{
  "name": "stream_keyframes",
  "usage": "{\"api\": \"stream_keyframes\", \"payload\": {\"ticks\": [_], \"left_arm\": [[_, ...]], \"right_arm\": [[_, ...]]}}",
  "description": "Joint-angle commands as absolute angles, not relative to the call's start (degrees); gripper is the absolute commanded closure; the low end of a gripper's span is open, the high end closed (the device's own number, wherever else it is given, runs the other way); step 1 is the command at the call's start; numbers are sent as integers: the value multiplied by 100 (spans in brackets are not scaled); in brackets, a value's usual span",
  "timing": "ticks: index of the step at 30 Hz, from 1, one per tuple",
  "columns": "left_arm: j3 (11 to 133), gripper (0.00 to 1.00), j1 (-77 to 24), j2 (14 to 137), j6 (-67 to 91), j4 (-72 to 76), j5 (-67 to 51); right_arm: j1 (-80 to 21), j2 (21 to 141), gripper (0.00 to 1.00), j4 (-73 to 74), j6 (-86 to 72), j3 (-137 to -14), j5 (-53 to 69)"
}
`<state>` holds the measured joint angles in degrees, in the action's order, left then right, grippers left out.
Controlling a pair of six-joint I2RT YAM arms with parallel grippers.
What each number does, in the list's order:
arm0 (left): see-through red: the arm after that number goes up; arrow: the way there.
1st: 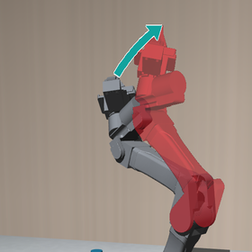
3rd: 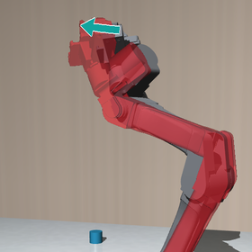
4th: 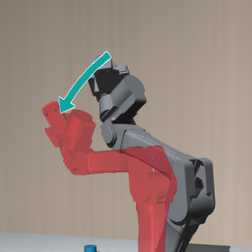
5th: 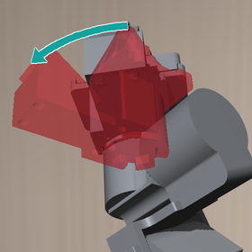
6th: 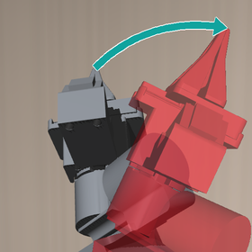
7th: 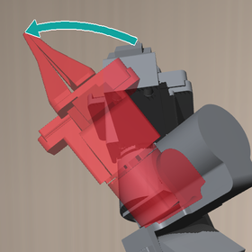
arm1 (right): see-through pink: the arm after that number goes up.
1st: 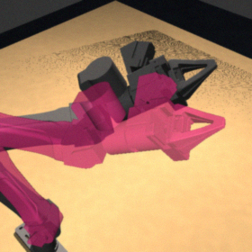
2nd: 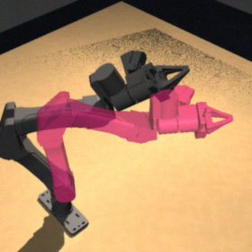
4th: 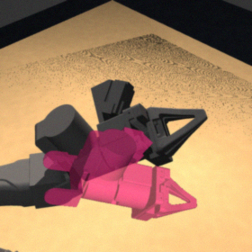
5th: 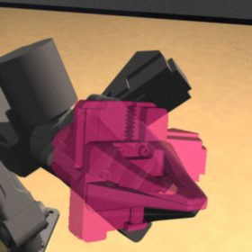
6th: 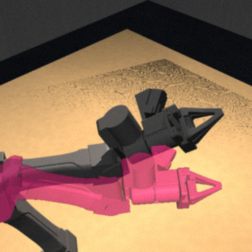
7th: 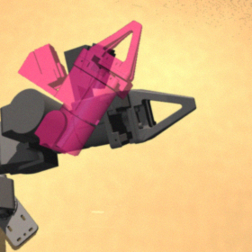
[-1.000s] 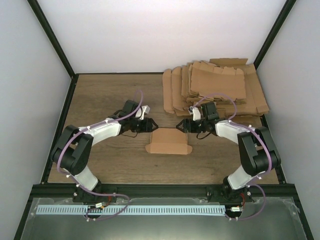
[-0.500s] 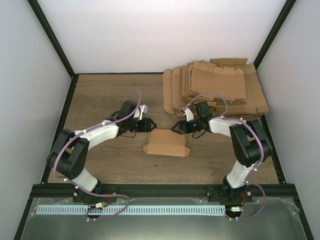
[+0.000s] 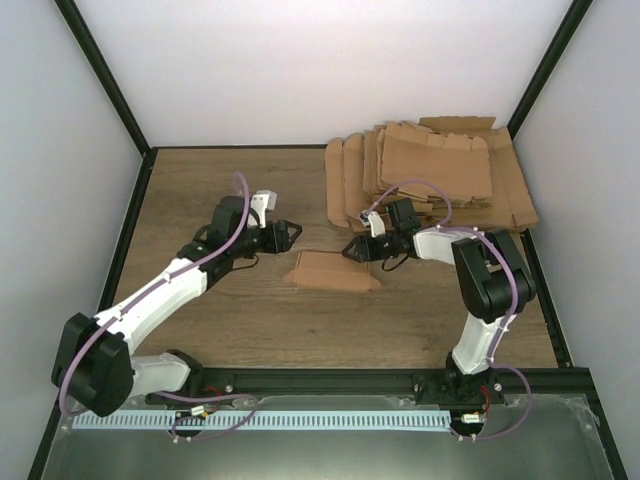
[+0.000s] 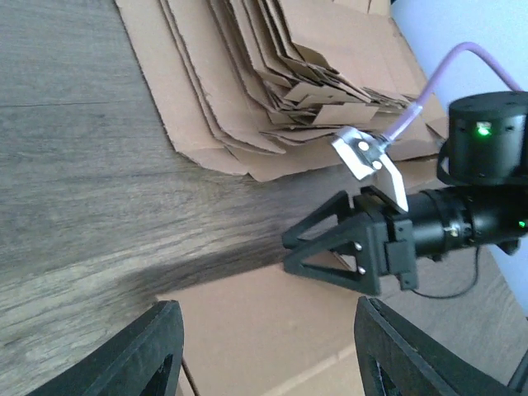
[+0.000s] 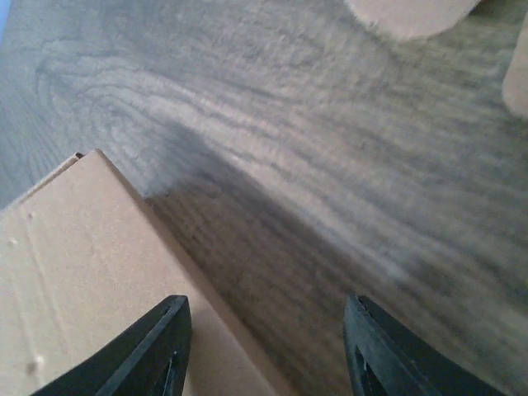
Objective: Fold the paper box
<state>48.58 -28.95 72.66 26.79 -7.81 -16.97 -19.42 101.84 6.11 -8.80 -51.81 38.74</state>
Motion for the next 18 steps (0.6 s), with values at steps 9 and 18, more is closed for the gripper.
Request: {"api": "stream_keyframes", "payload": {"ticks": [9,18], "left_arm": [[4210,41,-3436,6844,3266,-228,-2761],[4258,41,-3768,6333,2813,-832,-2257]], "right_arm": [[-1761,11115,53,288,-1129,-5723,3830],[-1751,11065,52,279,-1120,-5721,3996]]}}
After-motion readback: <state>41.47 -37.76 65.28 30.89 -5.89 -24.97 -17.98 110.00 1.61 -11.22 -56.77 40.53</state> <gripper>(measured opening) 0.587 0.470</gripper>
